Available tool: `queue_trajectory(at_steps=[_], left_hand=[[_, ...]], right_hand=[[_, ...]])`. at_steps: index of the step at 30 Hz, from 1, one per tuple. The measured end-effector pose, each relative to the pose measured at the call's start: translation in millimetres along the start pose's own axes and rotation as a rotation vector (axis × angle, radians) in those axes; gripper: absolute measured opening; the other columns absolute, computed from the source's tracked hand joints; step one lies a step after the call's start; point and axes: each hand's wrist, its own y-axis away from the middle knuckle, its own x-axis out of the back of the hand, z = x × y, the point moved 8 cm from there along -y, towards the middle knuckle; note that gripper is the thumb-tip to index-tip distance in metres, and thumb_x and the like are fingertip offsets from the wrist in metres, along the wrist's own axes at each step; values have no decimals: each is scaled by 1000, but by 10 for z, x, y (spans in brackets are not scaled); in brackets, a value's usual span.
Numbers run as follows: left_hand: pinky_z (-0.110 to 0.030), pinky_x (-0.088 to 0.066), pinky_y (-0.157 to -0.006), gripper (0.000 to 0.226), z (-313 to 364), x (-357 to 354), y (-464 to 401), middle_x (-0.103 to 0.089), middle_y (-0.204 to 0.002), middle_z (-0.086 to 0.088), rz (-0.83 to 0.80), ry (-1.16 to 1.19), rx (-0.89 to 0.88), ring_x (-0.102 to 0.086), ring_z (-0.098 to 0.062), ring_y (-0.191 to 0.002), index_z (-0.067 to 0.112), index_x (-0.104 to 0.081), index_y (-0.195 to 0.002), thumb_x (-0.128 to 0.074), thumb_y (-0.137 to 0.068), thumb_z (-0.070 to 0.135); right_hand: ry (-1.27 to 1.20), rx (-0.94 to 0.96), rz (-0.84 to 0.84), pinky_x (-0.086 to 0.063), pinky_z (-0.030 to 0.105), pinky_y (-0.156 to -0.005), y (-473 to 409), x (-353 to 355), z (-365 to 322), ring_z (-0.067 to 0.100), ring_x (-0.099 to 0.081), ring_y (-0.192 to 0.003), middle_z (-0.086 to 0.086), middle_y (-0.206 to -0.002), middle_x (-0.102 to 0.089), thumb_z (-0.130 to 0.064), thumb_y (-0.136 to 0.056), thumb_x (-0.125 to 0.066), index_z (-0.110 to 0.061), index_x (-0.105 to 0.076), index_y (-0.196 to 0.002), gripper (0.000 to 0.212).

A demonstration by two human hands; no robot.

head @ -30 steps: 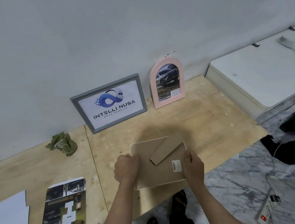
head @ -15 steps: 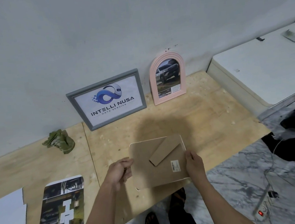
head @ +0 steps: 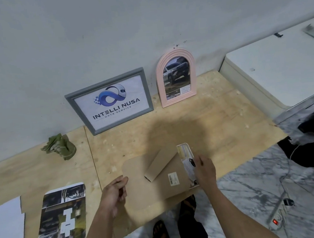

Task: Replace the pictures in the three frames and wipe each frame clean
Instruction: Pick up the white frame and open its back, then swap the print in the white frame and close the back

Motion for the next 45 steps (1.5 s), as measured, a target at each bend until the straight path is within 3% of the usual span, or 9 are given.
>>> queue_trajectory(at_steps=[5, 8, 10, 14, 20, 27, 37, 41, 45], left_hand=[[-25, -34, -43, 28, 102, -369, 73, -52, -61, -4, -58, 37, -17, -43, -14, -45, 5, -63, -112, -73, -86, 12], [-20, -33, -35, 15, 245, -847, 207, -46, -58, -3, -121, 55, -36, -39, -11, -39, 6, -61, -99, -70, -87, 7], [-19, -37, -36, 7, 334, -1266, 299, -53, -55, -4, -169, 50, -58, -46, -11, -37, 3, -64, -90, -68, -84, 3], [-30, -53, -62, 7, 424, -2011, 408, -70, -84, -12, -201, -56, -81, -66, -24, -74, -1, -67, -93, -61, -94, -3], [-29, -41, -52, 17, 305, -2849, 175, -58, -63, -8, -174, -355, -99, -50, -23, -56, 8, -61, -74, -64, -86, -4], [-39, -57, -70, 8, 84, -3353, -103, -65, -71, -14, -95, -431, -64, -61, -26, -60, 5, -66, -85, -63, -89, -2], [-38, -56, -69, 18, 182, -3205, -12, -70, -71, -12, -10, -450, -147, -62, -28, -59, 17, -73, -79, -56, -80, 11], [-38, -48, -60, 20, 296, -2668, 113, -64, -56, -8, 78, -472, -190, -54, -27, -54, 16, -67, -62, -52, -74, 15], [-36, -52, -79, 22, 373, -1925, 257, -74, -90, -11, 248, -645, -256, -66, -33, -87, 17, -72, -88, -51, -89, 22]], right_hand=[[-268, -105, -118, -39, 33, -60, 29, 209, -115, 18, -54, -63, 10, -68, -62, -26, -94, -54, -3, -65, -70, 35], [-228, -47, -157, -46, 32, -67, -24, 475, -200, 17, -62, -76, 0, -80, -68, -24, -94, -57, -13, -69, -73, 28], [-194, -19, -88, -47, 36, -71, -148, 758, -160, 22, -62, -82, 1, -84, -69, -22, -94, -56, -11, -73, -81, 23], [-121, -68, 44, -52, 37, -82, -499, 1297, 110, 23, -64, -94, 5, -99, -72, -19, -92, -60, -8, -75, -100, 20], [-95, -203, 234, -45, 26, -92, -983, 1892, 545, 24, -63, -108, 6, -114, -71, -19, -90, -63, -9, -74, -107, 23], [-31, -301, 276, -41, 19, -82, -1472, 2015, 892, 24, -64, -105, 5, -111, -72, -19, -91, -62, -14, -74, -109, 22], [12, -158, 331, -52, 30, -80, -1359, 1890, 595, 23, -64, -94, 4, -103, -68, -16, -90, -55, -14, -71, -108, 25], [29, -39, 132, -44, 27, -70, -938, 1316, 314, 17, -59, -84, -3, -91, -62, -15, -92, -56, -14, -67, -107, 19], [92, 67, -77, -39, 27, -70, -424, 632, 122, 17, -54, -83, -2, -87, -58, -15, -91, -56, -11, -66, -102, 16]])
